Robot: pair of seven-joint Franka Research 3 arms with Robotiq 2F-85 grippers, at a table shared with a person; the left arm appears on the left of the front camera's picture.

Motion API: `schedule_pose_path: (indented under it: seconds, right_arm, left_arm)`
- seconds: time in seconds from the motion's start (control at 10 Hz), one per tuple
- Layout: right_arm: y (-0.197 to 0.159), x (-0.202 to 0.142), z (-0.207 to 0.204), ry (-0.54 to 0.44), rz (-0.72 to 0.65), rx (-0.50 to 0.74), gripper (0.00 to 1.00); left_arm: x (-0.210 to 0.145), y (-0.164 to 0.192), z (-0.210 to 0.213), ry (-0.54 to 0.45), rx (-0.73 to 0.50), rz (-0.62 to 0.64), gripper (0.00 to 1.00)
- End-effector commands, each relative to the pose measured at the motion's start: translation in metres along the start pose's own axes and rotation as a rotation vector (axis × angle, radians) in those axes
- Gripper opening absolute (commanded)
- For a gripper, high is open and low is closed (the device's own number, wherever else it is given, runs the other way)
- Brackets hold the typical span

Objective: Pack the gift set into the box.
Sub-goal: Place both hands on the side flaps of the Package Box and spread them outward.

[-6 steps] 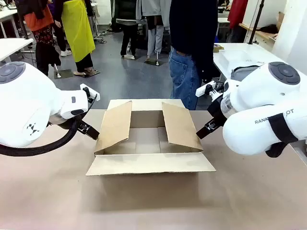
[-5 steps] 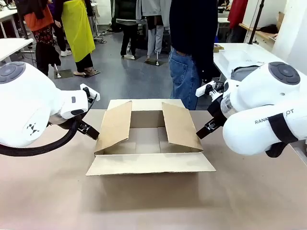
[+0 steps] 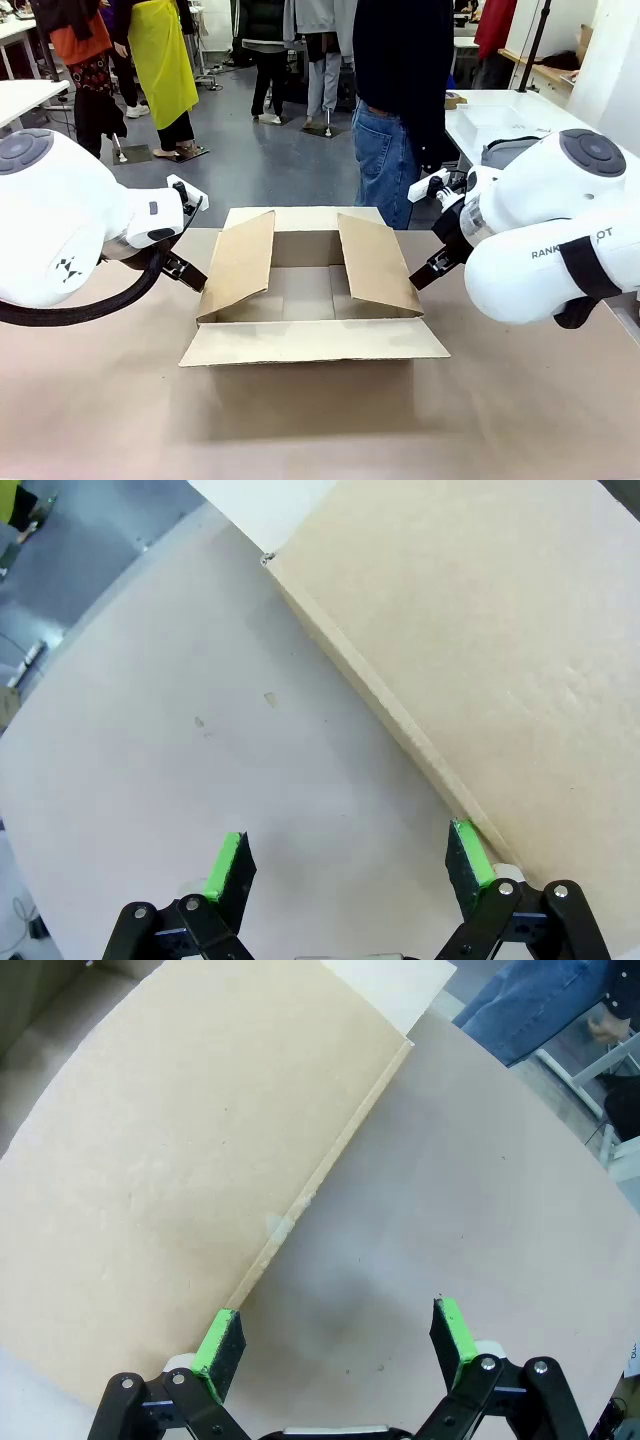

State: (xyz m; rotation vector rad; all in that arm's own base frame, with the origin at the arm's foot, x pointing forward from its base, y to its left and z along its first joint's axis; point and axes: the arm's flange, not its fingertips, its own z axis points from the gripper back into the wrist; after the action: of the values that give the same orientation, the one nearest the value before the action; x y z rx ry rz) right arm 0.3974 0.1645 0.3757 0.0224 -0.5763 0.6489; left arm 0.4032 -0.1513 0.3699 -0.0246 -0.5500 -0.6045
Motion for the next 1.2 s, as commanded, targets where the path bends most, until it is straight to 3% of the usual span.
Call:
schedule_pose_path:
  seconds: [0.0,0.7,0.8,1.0,1.1]
  right_arm:
    - [0.000,0.000,0.000,0.000,0.000,0.001,1.00]
    - [0.000,0.000,0.000,0.000,0.000,0.000,1.00]
    - [-0.007,0.002,0.009,0.028,-0.029,-0.117,1.00]
    - [-0.033,-0.010,0.049,0.165,-0.104,-0.216,1.00]
    - [-0.049,-0.018,0.088,0.185,-0.144,-0.273,1.00]
  left_arm:
    - [0.000,0.000,0.000,-0.001,0.000,-0.001,1.00]
    - [0.000,0.000,0.000,-0.001,0.000,-0.001,1.00]
    - [0.000,0.000,0.000,0.000,0.000,0.000,1.00]
    - [-0.017,0.014,0.046,0.120,0.089,0.001,1.00]
    - [-0.030,0.022,0.082,0.136,0.139,0.024,1.00]
